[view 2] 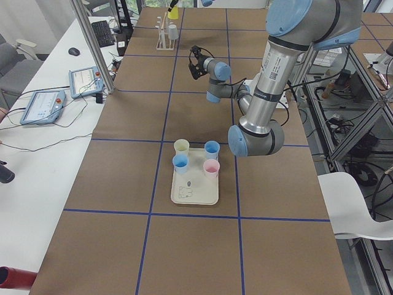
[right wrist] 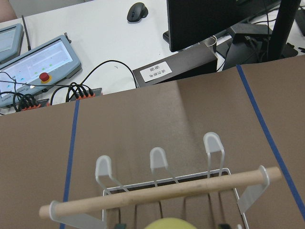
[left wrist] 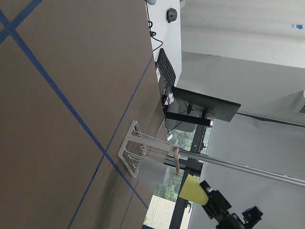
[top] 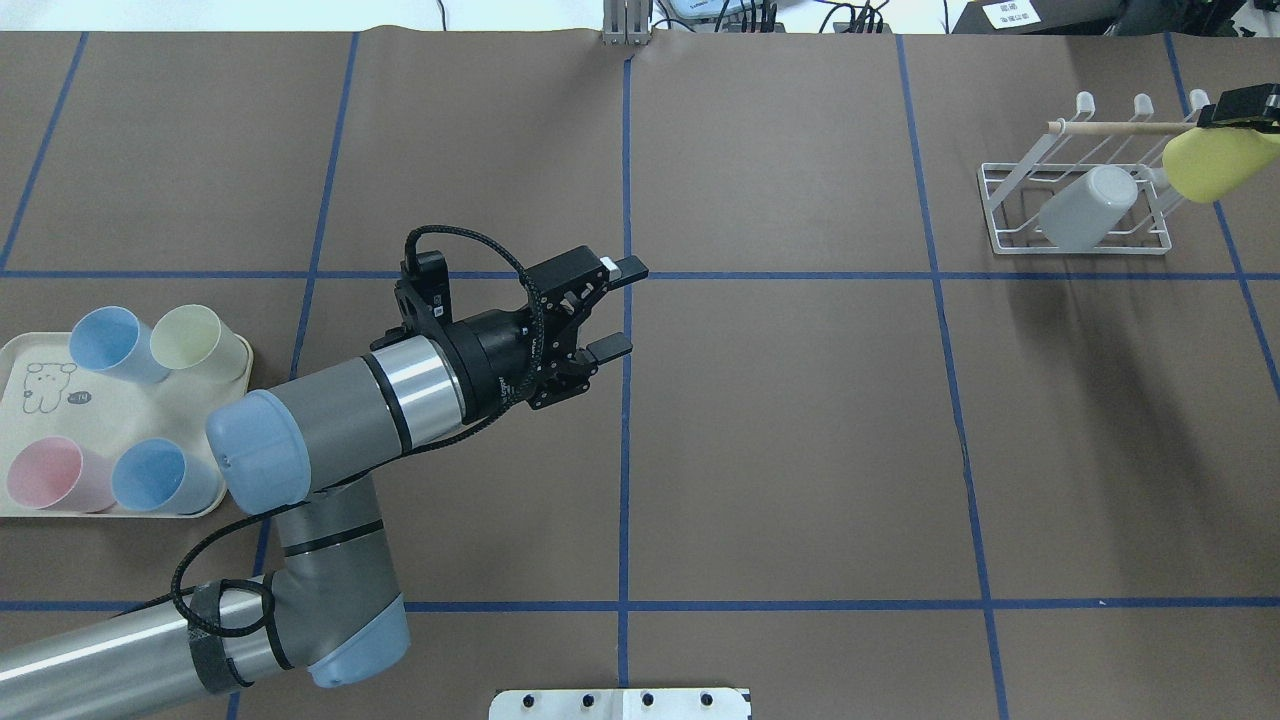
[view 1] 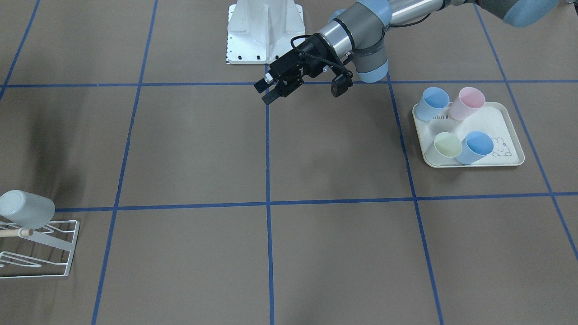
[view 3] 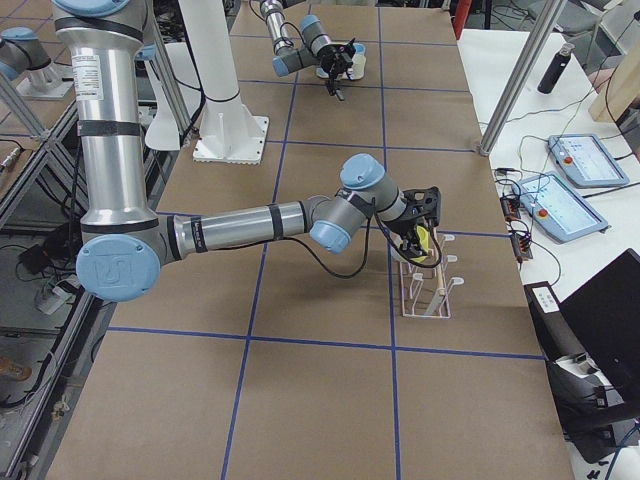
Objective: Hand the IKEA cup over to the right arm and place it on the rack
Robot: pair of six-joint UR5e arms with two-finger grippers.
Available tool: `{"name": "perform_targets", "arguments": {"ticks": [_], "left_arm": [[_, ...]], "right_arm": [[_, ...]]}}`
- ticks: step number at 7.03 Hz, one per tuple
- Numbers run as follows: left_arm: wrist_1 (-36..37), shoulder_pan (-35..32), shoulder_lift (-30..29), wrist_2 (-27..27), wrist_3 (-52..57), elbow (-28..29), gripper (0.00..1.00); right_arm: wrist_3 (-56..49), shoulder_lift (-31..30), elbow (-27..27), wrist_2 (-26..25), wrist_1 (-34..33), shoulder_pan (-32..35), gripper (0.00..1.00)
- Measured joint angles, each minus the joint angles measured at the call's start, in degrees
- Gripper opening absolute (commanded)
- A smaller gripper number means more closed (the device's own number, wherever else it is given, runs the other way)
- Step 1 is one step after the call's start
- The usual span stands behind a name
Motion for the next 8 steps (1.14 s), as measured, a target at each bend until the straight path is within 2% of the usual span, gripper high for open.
{"name": "perform_targets", "arguments": {"ticks": [6, 7, 8], "left_arm": [[-0.31, 0.06, -0.29, 0.02, 0.0, 1.4, 1.0], [-0.32, 0.06, -0.38, 0.02, 0.0, 1.48, 1.0], [-0.33, 0.06, -0.41, 0.02, 0.0, 1.51, 1.0]], "right_arm": [[-0.32, 2.43, -4.74, -2.66, 0.46, -2.97, 0.05], [-0.34, 2.51, -4.83, -2.78, 0.46, -3.01, 0.14], [-0.35, 2.6, -5.0, -2.89, 0.45, -3.07, 0.81]]}}
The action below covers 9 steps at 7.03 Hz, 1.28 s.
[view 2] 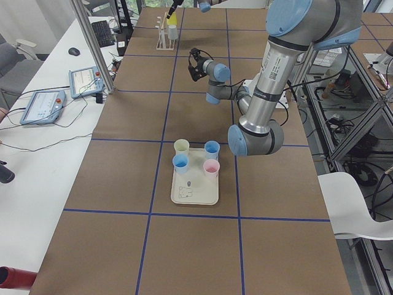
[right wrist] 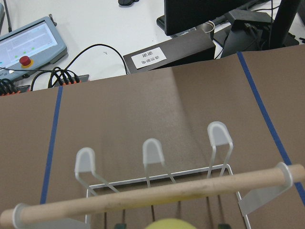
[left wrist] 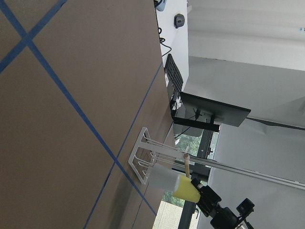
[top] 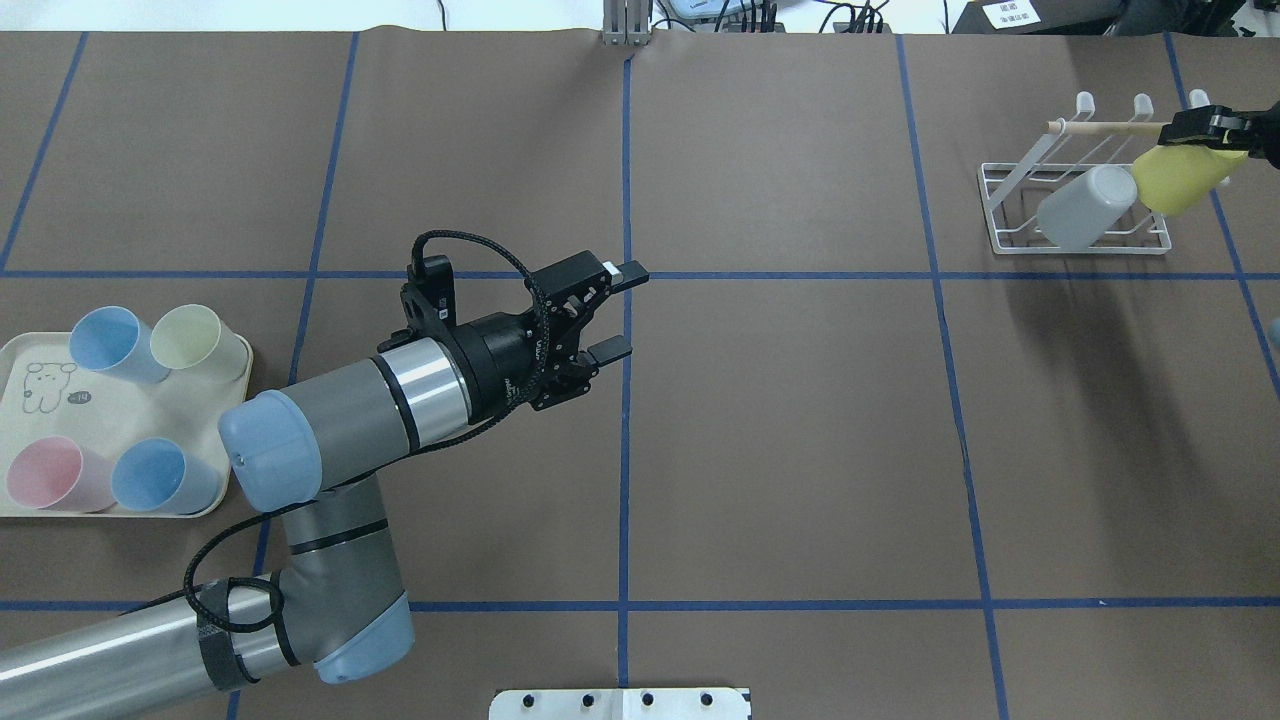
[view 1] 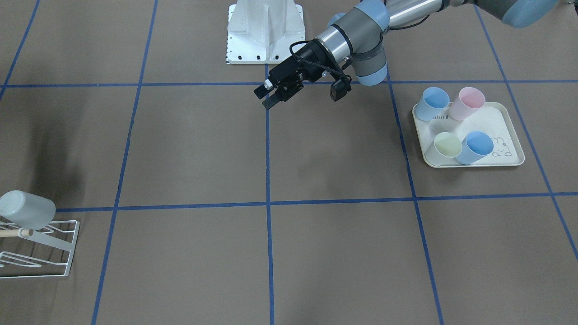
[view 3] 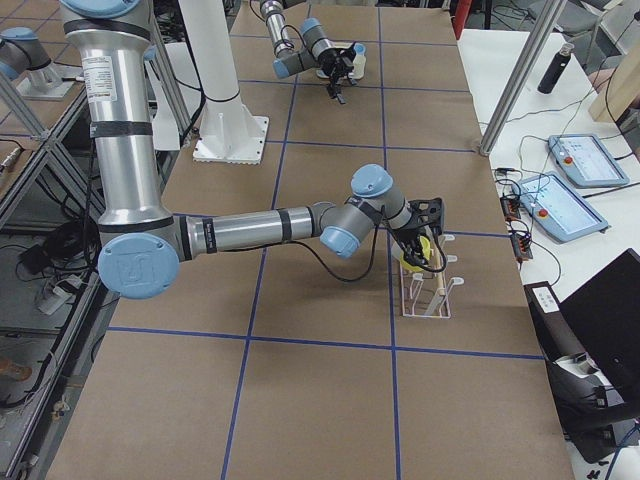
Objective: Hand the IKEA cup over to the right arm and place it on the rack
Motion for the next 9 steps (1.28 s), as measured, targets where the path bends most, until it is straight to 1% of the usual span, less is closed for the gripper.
{"name": "perform_targets", "arguments": {"ticks": [1, 3, 5, 6, 7, 9], "left_arm": [[0.0, 0.0, -0.02, 0.0, 0.0, 0.08, 1.0], [-0.04, 0.0, -0.03, 0.0, 0.02, 0.36, 1.0], [0.23, -0.63, 0.57, -0.35, 1.71, -0.41, 1.0], [0.69, -1.43, 2.6, -0.47, 4.76, -1.81, 1.0], [2.66, -2.64, 5.93, -0.61, 9.28, -4.51, 1.0], [9.06, -6.12, 12.84, -1.98, 19.11, -9.69, 1.0]], "right_arm": [[0.01, 0.08, -0.27, -0.07, 0.01, -0.23, 1.0], [0.35, 0.6, -0.94, -0.21, 0.13, -1.04, 1.0], [0.41, 0.81, -0.37, -0.01, 0.16, -1.24, 1.0], [0.47, 0.77, 0.93, 0.62, 0.13, -1.23, 1.0], [0.53, 0.7, 2.89, 1.75, 0.03, -1.49, 1.0], [0.21, 1.66, 6.2, 3.36, -0.19, -4.54, 1.0]]}}
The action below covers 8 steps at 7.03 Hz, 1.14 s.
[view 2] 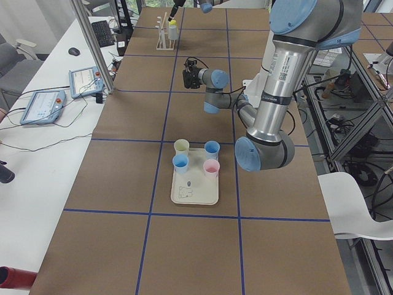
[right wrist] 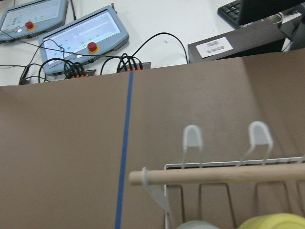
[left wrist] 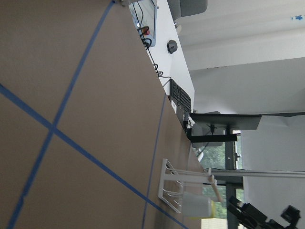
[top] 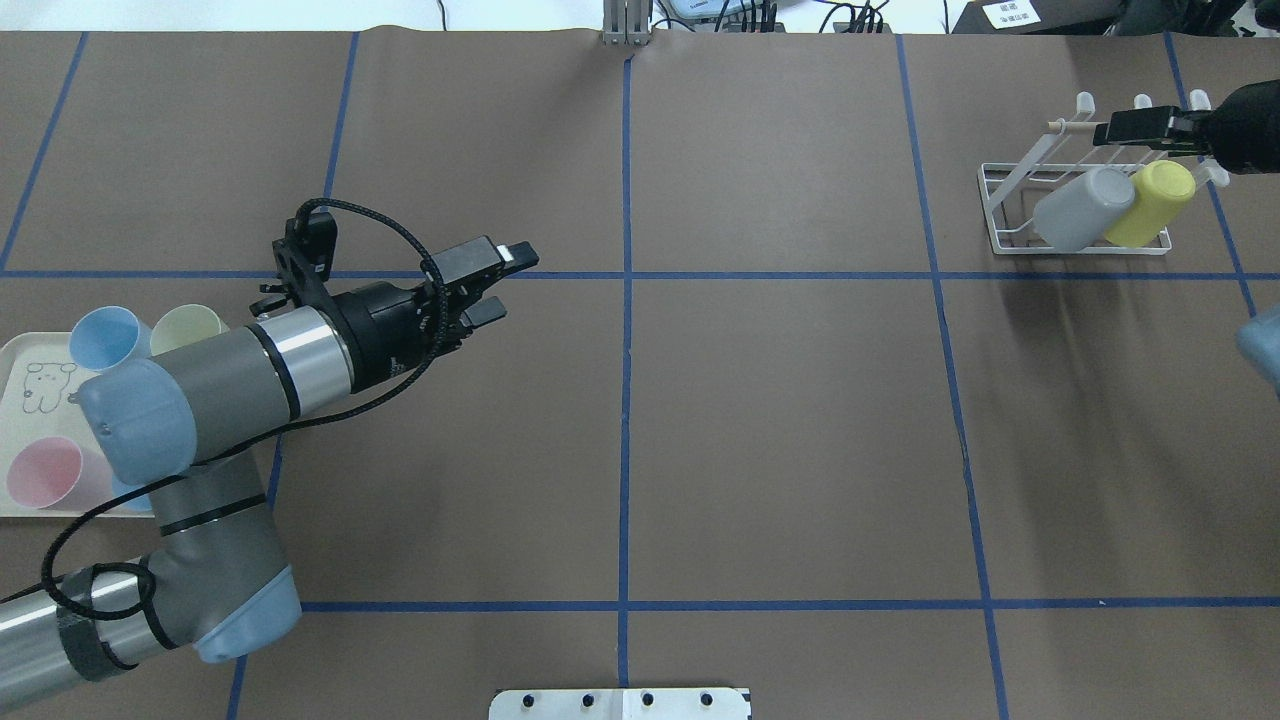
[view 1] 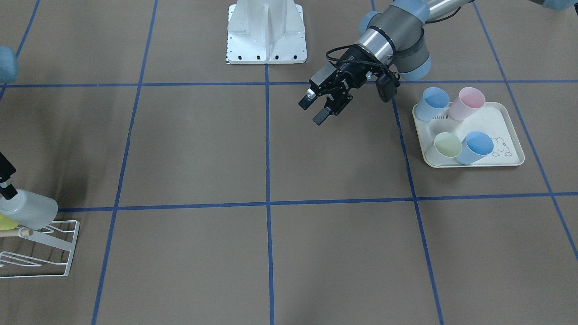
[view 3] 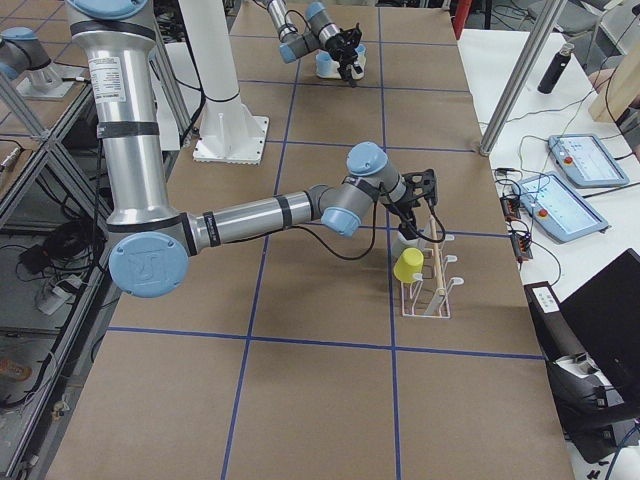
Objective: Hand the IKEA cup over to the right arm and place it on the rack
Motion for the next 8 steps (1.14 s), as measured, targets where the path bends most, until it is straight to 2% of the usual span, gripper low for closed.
{"name": "perform_targets", "arguments": {"ticks": [3, 5, 8], "left_arm": [[3.08, -2.7, 10.63, -2.36, 8.18, -10.67, 1.0], [6.26, -2.97, 12.24, -2.91, 9.39, -15.27, 1.0], [7.31, -2.95, 13.13, -2.87, 9.53, -16.77, 1.0]], "right_arm": [[-0.09, 6.68, -2.96, -0.77, 0.18, -6.07, 1.0], [0.45, 9.9, -4.36, -0.83, 0.52, -6.65, 1.0], [1.28, 4.48, 4.41, 0.58, 2.89, -8.42, 1.0]]}}
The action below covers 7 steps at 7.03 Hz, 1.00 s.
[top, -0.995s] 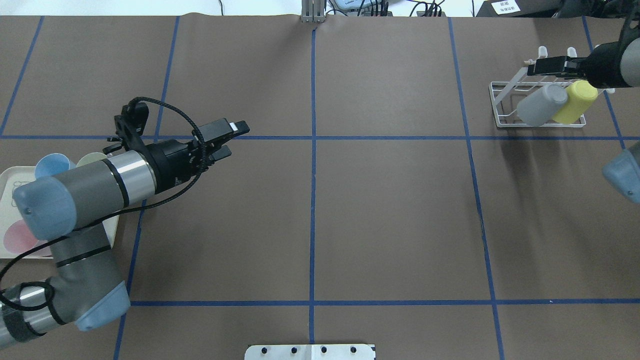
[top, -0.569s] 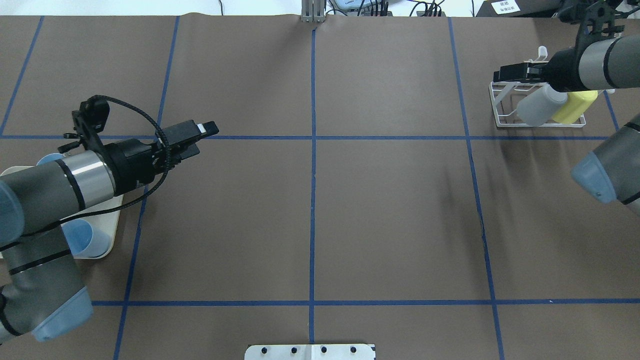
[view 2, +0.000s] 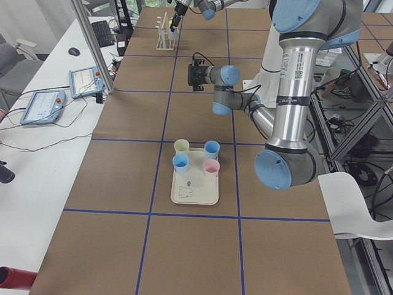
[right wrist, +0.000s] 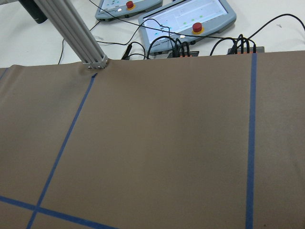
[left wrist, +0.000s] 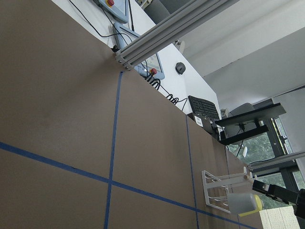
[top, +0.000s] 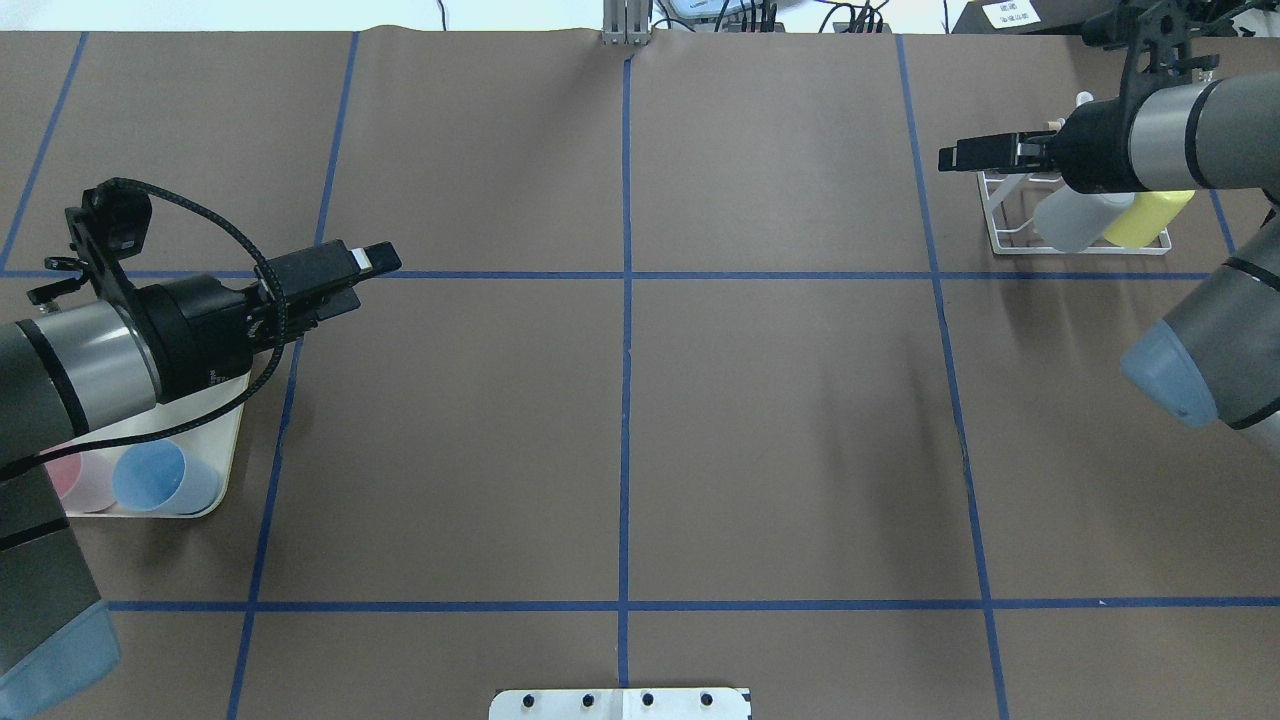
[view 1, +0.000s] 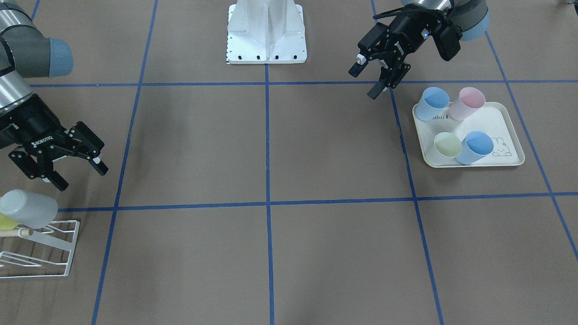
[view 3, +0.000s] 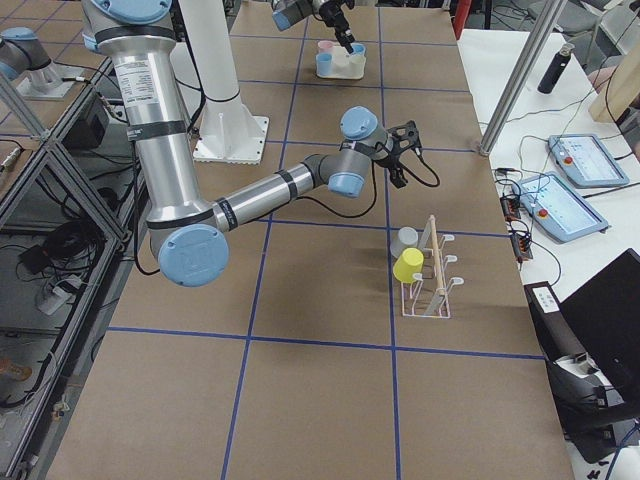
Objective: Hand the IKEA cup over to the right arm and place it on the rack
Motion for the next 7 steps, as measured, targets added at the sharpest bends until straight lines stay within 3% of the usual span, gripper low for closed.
{"name": "perform_targets", "arguments": {"ticks": [3, 7], "left_arm": [[0.04, -0.94, 5.5, 0.38, 1.74, -0.15, 1.0], [1.83, -7.64, 17.54, -0.05, 18.82, 1.07, 1.0]], "right_arm": [[-0.54, -3.47, 1.62, -2.34, 3.38, -3.31, 1.0], [-0.47, -9.88, 4.44, -3.68, 3.5, -4.87, 1.0]]}}
